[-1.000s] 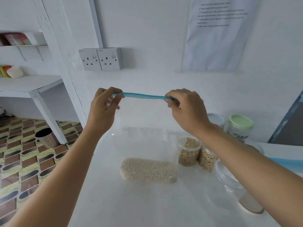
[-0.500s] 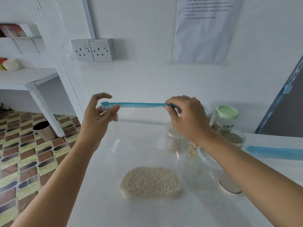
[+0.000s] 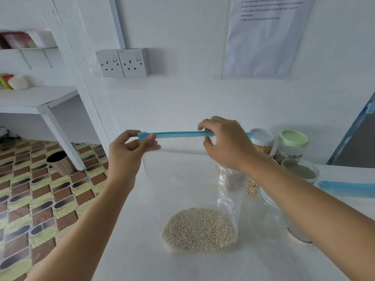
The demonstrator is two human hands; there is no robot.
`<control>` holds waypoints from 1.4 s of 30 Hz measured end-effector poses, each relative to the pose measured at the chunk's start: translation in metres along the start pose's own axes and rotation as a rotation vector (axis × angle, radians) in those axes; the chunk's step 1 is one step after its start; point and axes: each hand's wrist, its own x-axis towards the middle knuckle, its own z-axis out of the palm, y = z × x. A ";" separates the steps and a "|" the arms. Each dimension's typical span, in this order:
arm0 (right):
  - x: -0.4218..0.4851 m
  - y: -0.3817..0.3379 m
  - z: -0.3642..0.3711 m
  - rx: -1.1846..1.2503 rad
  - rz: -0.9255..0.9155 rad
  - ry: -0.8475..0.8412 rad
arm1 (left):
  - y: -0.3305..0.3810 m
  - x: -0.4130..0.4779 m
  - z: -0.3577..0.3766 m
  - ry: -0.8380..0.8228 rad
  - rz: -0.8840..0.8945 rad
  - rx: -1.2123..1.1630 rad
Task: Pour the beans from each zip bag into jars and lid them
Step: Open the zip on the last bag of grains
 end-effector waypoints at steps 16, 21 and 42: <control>0.036 -0.059 0.017 0.338 -0.177 -0.162 | -0.002 0.007 -0.015 -0.240 0.334 0.550; 0.041 -0.056 0.027 0.382 -0.197 -0.053 | 0.004 0.007 -0.012 -0.212 0.431 0.683; -0.041 0.075 -0.034 0.211 0.125 0.103 | -0.006 0.014 -0.015 -0.172 0.049 0.158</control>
